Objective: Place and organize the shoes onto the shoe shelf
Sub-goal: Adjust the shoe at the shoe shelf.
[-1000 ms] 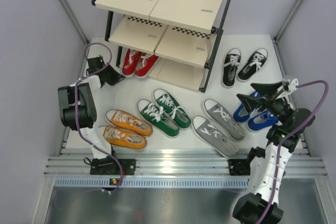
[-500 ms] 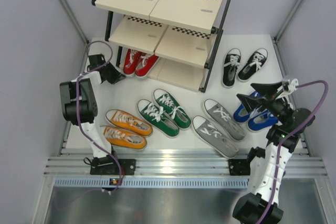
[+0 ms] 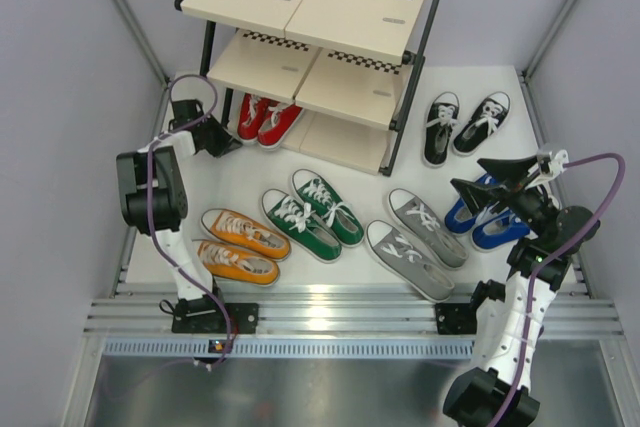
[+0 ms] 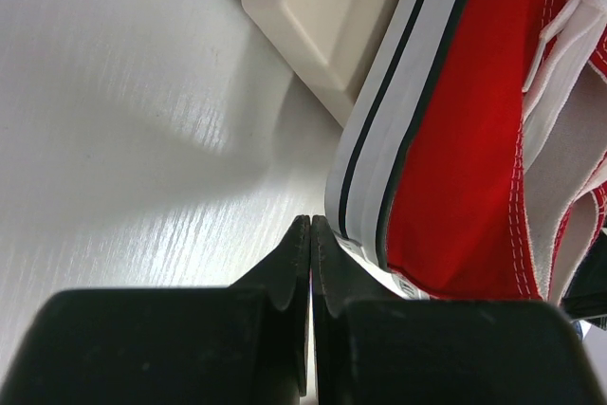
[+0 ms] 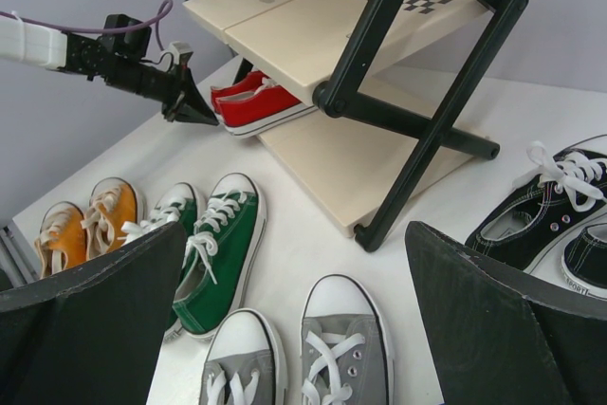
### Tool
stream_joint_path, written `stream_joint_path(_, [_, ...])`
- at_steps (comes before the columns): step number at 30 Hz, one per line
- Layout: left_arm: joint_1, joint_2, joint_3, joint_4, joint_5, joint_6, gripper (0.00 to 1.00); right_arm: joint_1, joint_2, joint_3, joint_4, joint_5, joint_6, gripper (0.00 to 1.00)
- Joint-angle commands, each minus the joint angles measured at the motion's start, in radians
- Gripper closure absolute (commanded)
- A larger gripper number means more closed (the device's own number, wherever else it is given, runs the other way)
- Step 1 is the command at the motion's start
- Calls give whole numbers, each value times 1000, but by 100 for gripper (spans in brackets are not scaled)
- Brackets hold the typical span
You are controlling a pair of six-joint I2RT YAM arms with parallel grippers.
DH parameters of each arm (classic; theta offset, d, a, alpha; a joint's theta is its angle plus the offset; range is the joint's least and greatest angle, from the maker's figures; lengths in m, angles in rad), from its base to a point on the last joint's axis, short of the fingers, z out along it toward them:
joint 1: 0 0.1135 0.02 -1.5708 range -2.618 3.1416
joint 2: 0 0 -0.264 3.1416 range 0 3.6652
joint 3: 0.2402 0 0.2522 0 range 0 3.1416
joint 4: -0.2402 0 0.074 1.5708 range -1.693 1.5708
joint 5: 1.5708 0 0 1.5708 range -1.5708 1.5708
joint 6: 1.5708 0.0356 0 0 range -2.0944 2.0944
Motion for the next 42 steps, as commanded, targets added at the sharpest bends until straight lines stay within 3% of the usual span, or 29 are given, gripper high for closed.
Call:
stream_joint_path(1, [-6, 14, 60, 45, 30, 6, 100, -16, -2, 11, 22, 2, -31, 1])
stream_joint_path(14, [-15, 37, 89, 31, 39, 5, 98, -16, -4, 12, 18, 2, -32, 1])
stream_joint_path(18, [-14, 26, 83, 22, 19, 11, 91, -16, -5, 12, 19, 2, -32, 1])
stream_joint_path(23, [3, -38, 52, 21, -31, -17, 66, -16, -11, 12, 18, 0, -35, 1])
stream_joint_path(26, [20, -79, 43, 19, -36, -23, 58, -16, -13, 14, 16, -1, -37, 1])
stream_joint_path(34, [57, -219, -35, 21, -56, -17, 45, -16, -22, 15, 16, -3, -36, 0])
stream_joint_path(42, [69, -352, -151, 31, 40, 11, 41, -18, -17, 18, 16, -18, -42, 1])
